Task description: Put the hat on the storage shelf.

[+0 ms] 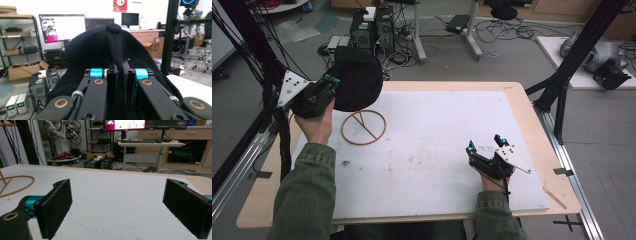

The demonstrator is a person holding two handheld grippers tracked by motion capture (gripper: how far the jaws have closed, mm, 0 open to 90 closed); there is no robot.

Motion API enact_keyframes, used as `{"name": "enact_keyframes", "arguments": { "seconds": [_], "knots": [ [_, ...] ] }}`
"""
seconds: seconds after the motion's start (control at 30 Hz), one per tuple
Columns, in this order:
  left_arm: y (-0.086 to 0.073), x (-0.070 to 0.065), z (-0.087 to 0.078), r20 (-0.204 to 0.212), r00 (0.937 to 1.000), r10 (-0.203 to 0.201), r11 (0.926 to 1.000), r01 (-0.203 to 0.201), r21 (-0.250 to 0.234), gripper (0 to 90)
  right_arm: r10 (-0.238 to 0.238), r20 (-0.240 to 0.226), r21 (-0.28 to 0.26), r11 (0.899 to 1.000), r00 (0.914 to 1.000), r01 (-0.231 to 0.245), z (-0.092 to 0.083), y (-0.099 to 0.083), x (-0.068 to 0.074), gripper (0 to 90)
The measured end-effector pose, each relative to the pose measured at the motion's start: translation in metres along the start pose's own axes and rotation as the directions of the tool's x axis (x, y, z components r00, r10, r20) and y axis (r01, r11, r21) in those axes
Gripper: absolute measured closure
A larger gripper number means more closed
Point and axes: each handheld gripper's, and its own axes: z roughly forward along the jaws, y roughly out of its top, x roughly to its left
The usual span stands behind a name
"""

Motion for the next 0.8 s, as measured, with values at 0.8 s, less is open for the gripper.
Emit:
{"name": "enact_keyframes", "arguments": {
  "seconds": [0.8],
  "knots": [
    [-0.009, 0.004, 0.005, -0.059, 0.9956, -0.073, 0.9961, 0.075, 0.045, 74.6, 0.001, -0.001, -0.009, 1.0, 1.0, -0.001, 0.001, 0.0, -0.001, 7.9]
  ]
}}
